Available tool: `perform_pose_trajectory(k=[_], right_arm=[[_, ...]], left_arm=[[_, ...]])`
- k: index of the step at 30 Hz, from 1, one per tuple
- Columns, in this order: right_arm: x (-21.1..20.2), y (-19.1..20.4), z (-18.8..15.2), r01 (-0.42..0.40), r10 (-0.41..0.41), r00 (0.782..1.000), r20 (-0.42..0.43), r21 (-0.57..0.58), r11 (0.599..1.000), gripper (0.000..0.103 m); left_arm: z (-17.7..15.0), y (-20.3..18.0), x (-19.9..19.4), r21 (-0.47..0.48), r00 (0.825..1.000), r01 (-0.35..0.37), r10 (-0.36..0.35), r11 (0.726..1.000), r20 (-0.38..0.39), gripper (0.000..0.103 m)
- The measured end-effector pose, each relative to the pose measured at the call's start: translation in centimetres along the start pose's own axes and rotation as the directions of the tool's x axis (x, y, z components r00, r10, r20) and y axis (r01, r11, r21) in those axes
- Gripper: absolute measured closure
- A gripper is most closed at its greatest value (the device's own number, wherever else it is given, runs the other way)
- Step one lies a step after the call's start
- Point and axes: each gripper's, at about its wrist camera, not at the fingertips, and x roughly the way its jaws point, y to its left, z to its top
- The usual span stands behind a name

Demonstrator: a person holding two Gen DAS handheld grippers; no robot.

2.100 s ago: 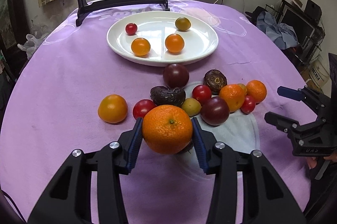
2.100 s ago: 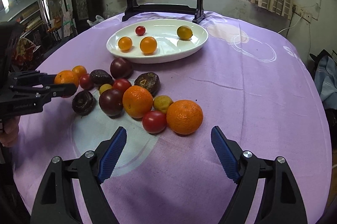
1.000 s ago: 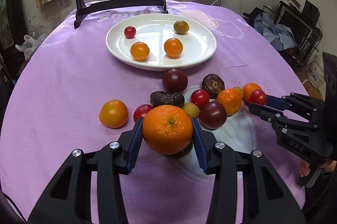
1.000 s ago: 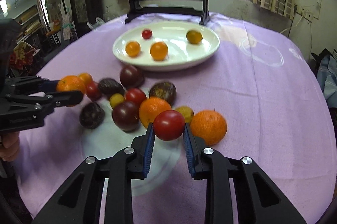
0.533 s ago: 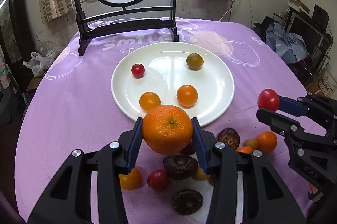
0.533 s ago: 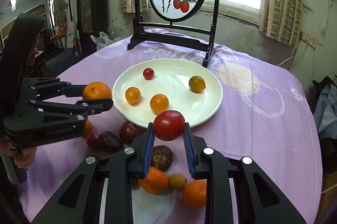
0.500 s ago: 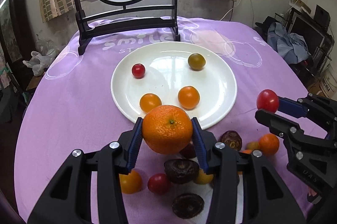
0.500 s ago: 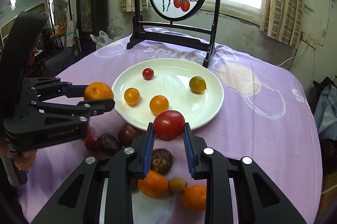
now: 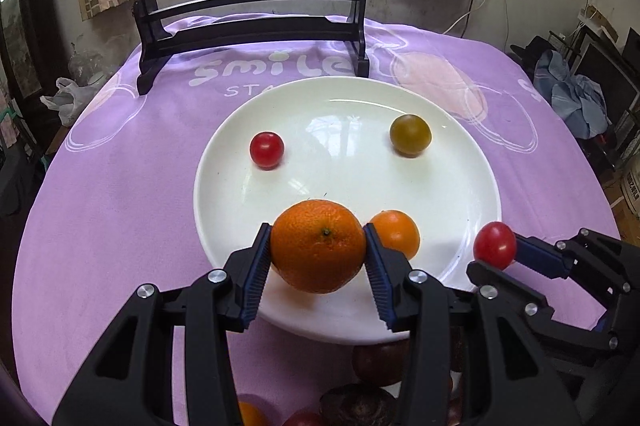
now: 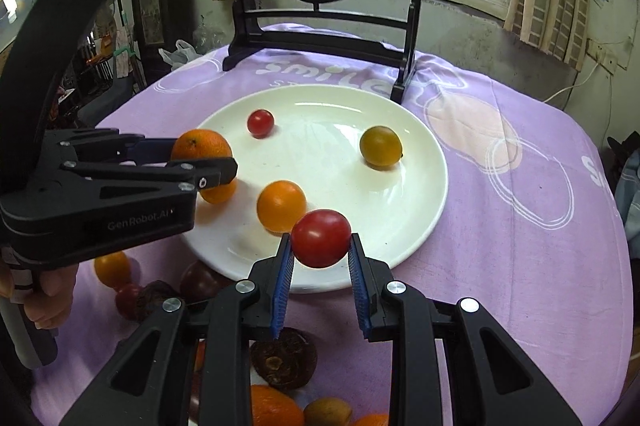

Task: Organize fruits
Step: 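Carry the mandarin and tomato to the white plate and release both, then withdraw both open tools from the plate toward the fruit pile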

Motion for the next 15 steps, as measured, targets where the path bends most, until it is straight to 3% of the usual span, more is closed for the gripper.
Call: perform_pose_trajectory(k=[5, 8, 15], right_arm=[[0.8, 0.2, -0.2, -0.001, 0.001, 1.0, -0.018, -0.006, 1.0, 0.072], [0.7, 0.0, -0.4, 0.001, -0.001, 1.0, -0.015, 0.002, 1.0, 0.062], [-0.1, 0.1, -0.8, -0.003, 0.003, 1.0, -0.013, 0.001, 1.0, 0.061]], left_arm=[[0.5, -0.6, 1.3, 0.002, 1.0, 0.003, -0.003, 1.0, -0.012, 0.058], [0.7, -0.8, 0.7, 0.015, 1.0, -0.014, 0.014, 1.0, 0.026, 0.034], [-0.3, 0.2, -2.5, -0.016, 0.994, -0.013, 0.014, 1.0, 0.105, 0.026]])
